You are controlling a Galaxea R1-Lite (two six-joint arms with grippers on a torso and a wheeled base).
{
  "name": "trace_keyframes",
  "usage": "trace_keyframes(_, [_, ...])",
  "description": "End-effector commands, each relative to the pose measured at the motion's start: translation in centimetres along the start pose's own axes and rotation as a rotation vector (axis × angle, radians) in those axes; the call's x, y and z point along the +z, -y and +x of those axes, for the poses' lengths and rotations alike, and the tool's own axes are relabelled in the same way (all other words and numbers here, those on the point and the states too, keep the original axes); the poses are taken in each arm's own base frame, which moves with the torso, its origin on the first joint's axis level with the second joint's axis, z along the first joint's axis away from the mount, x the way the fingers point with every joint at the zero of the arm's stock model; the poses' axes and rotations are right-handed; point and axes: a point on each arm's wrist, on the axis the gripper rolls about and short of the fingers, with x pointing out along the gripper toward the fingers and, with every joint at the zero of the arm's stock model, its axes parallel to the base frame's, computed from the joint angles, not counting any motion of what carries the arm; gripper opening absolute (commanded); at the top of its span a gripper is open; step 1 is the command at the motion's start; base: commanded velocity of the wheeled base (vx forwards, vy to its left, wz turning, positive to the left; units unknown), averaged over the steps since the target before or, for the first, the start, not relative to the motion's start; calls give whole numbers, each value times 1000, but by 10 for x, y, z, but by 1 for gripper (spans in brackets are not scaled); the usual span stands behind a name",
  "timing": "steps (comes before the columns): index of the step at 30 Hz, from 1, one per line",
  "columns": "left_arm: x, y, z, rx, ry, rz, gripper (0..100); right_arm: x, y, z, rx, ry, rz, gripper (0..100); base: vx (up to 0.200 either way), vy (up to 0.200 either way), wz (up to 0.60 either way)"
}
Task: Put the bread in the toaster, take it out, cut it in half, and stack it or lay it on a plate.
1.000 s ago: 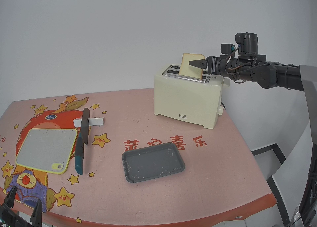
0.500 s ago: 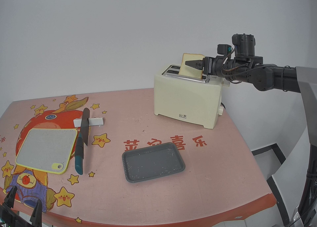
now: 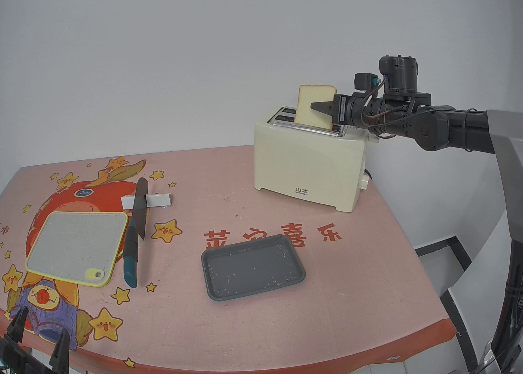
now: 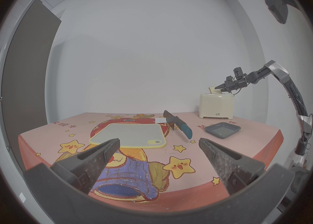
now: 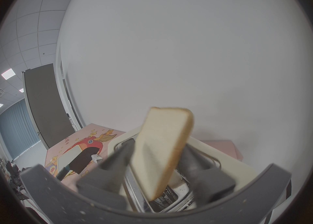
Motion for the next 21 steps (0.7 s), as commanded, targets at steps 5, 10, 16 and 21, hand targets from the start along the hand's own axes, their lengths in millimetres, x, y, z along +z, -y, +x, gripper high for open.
trace_keyframes(5, [-5, 0, 1, 0, -8, 0, 100, 2, -2, -3, 4, 2, -1, 0, 0, 0, 0])
trace_keyframes(10, [-5, 0, 1, 0, -8, 0, 100, 4, -5, -6, 8, 5, -3, 0, 0, 0, 0])
trace_keyframes(16, [-5, 0, 1, 0, -8, 0, 100, 23, -18, -28, 23, 50, -19, 0, 0, 0, 0])
trace_keyframes(21, [-5, 0, 1, 0, -8, 0, 100, 49, -41, -65, 57, 116, -40, 0, 0, 0, 0])
